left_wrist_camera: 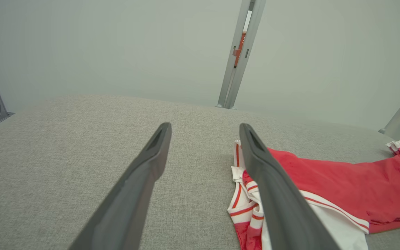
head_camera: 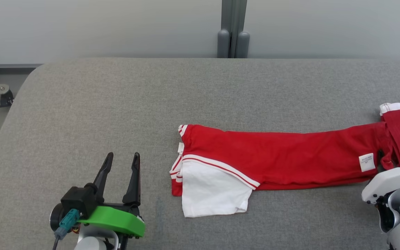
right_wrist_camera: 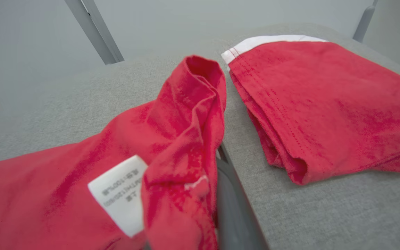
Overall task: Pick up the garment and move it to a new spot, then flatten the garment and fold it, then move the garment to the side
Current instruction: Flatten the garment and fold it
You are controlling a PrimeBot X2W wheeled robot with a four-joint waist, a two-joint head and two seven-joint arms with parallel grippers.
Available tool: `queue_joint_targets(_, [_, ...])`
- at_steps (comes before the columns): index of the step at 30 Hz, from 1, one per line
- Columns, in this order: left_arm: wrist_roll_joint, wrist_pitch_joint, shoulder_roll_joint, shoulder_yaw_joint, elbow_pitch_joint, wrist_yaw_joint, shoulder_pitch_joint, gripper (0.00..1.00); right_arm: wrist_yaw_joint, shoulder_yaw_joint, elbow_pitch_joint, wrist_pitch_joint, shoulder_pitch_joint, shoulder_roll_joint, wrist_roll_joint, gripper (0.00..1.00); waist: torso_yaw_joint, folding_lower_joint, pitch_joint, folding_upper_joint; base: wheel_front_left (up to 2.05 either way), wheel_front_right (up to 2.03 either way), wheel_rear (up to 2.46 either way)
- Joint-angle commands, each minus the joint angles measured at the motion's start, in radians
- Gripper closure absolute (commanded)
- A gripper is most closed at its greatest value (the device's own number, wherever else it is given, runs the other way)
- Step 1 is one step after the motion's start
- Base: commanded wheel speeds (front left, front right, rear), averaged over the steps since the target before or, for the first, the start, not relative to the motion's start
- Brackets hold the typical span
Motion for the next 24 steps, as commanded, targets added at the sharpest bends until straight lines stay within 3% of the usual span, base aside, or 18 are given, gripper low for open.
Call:
queue_joint_targets(1, [-0.006,0.0,0.002,0.003,0.002,-0.002,0.014,0.0,-0.002,-0.003,-0.023,-0.004,0.01,0.004,-0.007,1.0,-0.005,0.0,-0.024,0.0,0.0,0.0,0.0])
queue_joint_targets(6, [-0.018,0.0,0.002,0.007,0.004,-0.002,0.04,0.0,-0.001,0.029,-0.122,-0.004,-0.006,0.082,0.045,1.0,0.003,0.0,-0.062,0.0,0.0,0.0,0.0])
queue_joint_targets(14, [-0.013,0.0,0.002,0.001,0.007,-0.002,0.065,0.0,-0.001,0.191,-0.284,0.039,-0.021,0.187,0.14,1.0,0.048,0.0,-0.089,0.0,0.0,0.0,0.0])
queue_joint_targets(24, [-0.002,0.0,0.002,-0.008,0.018,-0.002,0.075,0.0,-0.001,0.445,-0.327,0.053,-0.01,0.22,0.3,1.0,0.144,0.0,-0.102,0.0,0.0,0.0,0.0])
